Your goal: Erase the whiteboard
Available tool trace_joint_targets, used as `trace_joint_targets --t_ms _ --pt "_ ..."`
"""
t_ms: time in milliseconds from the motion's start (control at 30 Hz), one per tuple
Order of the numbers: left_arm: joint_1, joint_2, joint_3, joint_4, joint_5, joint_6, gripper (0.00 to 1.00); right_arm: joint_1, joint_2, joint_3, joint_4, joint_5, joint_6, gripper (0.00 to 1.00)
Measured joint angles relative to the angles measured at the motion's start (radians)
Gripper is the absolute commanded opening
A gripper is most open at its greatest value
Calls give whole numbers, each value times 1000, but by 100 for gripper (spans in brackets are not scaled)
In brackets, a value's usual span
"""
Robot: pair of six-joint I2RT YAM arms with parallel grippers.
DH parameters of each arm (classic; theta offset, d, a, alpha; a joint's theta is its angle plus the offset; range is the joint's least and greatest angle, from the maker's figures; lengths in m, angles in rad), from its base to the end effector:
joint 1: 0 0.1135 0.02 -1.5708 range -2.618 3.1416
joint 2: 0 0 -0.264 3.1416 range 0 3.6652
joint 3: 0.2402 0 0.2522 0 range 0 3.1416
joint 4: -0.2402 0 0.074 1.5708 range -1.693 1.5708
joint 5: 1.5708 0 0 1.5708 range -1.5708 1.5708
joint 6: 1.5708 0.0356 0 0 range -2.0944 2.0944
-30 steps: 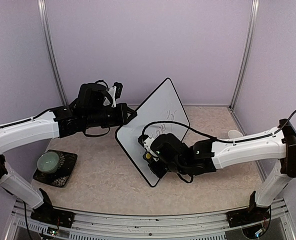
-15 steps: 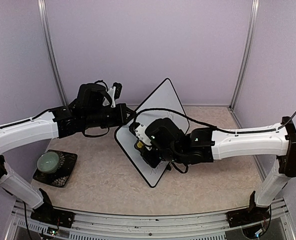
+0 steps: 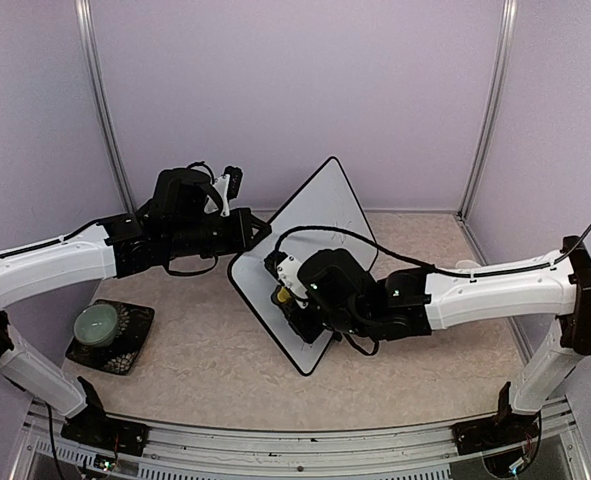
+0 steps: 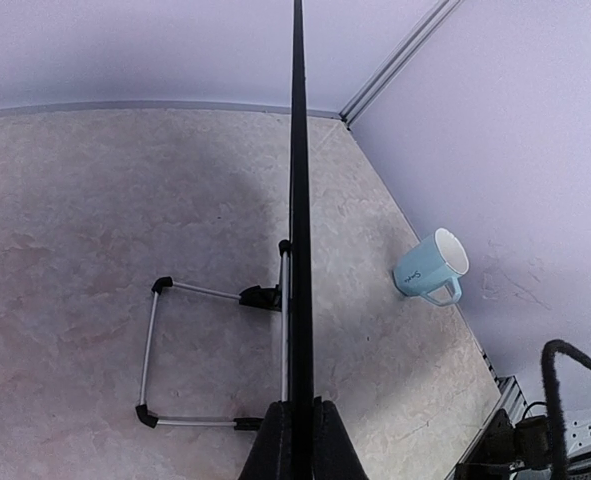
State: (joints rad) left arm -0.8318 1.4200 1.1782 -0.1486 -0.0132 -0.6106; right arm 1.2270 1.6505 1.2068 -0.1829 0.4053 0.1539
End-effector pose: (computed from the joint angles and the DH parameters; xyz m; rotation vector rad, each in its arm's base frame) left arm 0.2252 -0.2465 0.3324 0.2206 2.0692 -0.9101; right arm 0.1394 0.3478 0.2631 -0.9050 1.9629 0.3585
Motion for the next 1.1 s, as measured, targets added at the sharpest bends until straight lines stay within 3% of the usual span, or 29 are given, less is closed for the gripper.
trace_joint_targets --t_ms 833,1100 --pt "-5 -4 -2 5 6 -10 0 14 -13 -135 -74 -10 58 0" --pt "-6 -10 -13 17 8 -16 0 19 20 -27 -166 -8 41 0"
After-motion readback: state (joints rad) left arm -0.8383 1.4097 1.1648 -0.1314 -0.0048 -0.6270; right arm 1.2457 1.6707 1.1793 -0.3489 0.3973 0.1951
